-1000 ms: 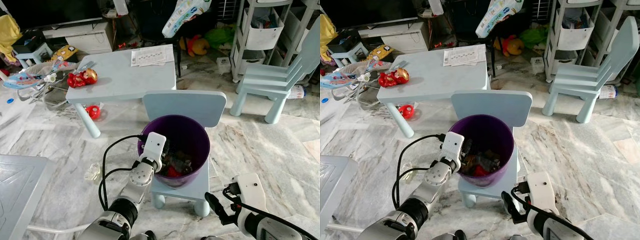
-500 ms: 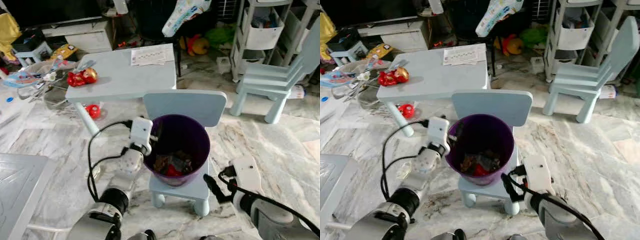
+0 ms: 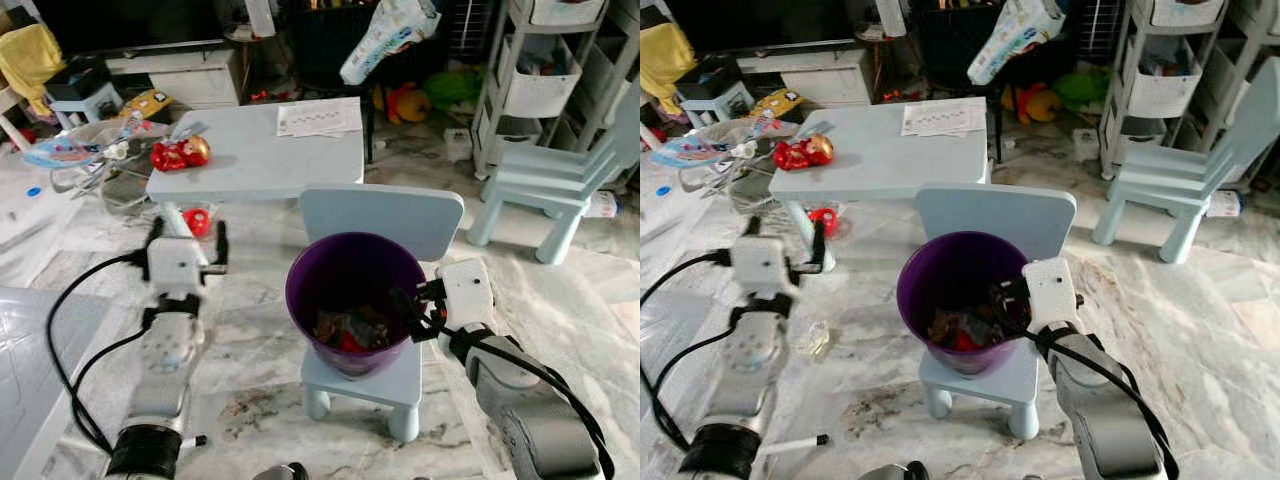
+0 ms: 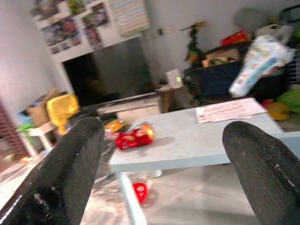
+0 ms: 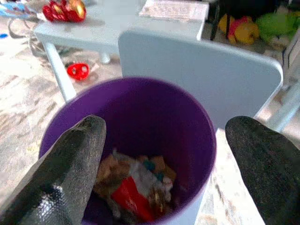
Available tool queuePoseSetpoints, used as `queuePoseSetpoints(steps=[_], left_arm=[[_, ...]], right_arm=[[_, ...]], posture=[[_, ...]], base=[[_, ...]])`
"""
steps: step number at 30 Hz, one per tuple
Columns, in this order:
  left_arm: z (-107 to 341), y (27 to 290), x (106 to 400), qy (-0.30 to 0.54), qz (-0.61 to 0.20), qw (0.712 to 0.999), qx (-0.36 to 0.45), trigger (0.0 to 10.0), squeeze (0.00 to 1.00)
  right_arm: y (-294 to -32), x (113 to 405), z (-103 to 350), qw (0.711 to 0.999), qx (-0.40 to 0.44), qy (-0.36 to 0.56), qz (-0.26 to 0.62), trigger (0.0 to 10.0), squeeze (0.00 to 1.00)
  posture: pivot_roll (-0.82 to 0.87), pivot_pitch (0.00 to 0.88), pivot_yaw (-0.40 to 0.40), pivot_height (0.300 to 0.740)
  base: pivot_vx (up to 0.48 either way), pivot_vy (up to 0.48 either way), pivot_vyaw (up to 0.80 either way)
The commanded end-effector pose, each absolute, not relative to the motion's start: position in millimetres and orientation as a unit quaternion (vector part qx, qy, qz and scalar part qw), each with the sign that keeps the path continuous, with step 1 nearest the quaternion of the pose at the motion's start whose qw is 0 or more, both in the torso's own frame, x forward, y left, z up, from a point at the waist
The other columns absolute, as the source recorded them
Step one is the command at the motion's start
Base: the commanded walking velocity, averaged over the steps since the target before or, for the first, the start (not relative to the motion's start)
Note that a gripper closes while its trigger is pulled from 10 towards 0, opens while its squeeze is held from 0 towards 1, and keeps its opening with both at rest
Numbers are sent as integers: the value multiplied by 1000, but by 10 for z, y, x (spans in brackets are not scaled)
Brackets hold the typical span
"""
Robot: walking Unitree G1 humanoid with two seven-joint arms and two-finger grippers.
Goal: Picking trash to rubbish bin
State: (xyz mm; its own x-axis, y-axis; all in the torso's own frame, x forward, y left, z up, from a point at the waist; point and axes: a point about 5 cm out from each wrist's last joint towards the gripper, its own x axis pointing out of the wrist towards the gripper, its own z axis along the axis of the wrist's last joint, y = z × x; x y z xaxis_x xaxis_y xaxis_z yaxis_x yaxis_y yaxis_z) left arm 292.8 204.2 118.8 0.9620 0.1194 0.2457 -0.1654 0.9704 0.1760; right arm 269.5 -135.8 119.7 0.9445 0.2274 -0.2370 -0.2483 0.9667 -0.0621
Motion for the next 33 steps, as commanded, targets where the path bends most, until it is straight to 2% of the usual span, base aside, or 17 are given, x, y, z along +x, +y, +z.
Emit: queuePoseSetpoints(steps=[1, 8, 9, 11, 12, 13, 14, 15, 16, 17, 18, 20, 21, 33], left_arm=[[1239, 2161, 2842, -116, 98, 983, 106, 10000, 1000], [1283, 2168, 2706, -108, 107, 981, 119, 10000, 1000], [1317, 2141, 2683, -112, 102, 981, 121, 10000, 0], [1336, 2121, 2672, -113, 102, 980, 132, 10000, 0], [1341, 2109, 2671, -112, 102, 980, 131, 10000, 0], [1346, 2092, 2672, -112, 103, 980, 126, 10000, 0], [1346, 2092, 2672, -112, 103, 980, 126, 10000, 0], [1357, 2080, 2672, -112, 102, 981, 124, 10000, 0], [1366, 2064, 2676, -112, 99, 981, 120, 10000, 0], [1381, 2041, 2677, -110, 97, 982, 119, 10000, 0], [1402, 2010, 2687, -108, 93, 983, 117, 10000, 0], [1412, 2001, 2689, -106, 92, 983, 117, 10000, 0], [1430, 1994, 2693, -103, 92, 984, 115, 10000, 0], [1513, 1950, 2722, -99, 102, 982, 122, 10000, 0]], right_arm=[[-1320, 2761, 1228, 987, -46, 98, 122, 10000, 1000], [-1340, 2841, 1324, 990, -60, 55, 113, 10000, 1000], [-1358, 2858, 1351, 991, -60, 45, 107, 10000, 996], [-1360, 2867, 1352, 992, -59, 43, 107, 10000, 973], [-1357, 2871, 1352, 992, -54, 43, 108, 10000, 906], [-1350, 2879, 1358, 992, -53, 40, 110, 10000, 722], [-1350, 2879, 1358, 992, -53, 40, 110, 10000, 722], [-1341, 2886, 1360, 992, -55, 38, 111, 10000, 627], [-1331, 2894, 1360, 991, -56, 38, 112, 10000, 624], [-1316, 2908, 1358, 991, -56, 36, 113, 10000, 412], [-1290, 2926, 1360, 991, -54, 33, 117, 10000, 114], [-1279, 2932, 1362, 991, -53, 30, 119, 10000, 114], [-1268, 2940, 1367, 991, -52, 26, 121, 10000, 0], [-1229, 2998, 1395, 991, -38, 16, 127, 10000, 0]], posture=[[-25, 32, 73, 740], [-12, 25, 68, 740], [-12, 25, 68, 740], [-10, 25, 73, 740], [-10, 25, 73, 740], [-10, 25, 73, 740], [-10, 25, 73, 740], [-10, 25, 73, 740], [-10, 25, 73, 740], [-6, 24, 71, 740], [-6, 23, 71, 740], [-6, 23, 71, 740], [-5, 23, 71, 740], [2, 25, 71, 740]], base=[[0, 0, 0], [0, 0, 0], [0, 0, 0], [0, 0, 0], [0, 0, 438], [0, 0, 800], [0, 0, 800], [0, 0, 800], [0, 0, 800], [0, 0, 800], [0, 0, 800], [0, 0, 800], [0, 0, 800], [0, 0, 800]])
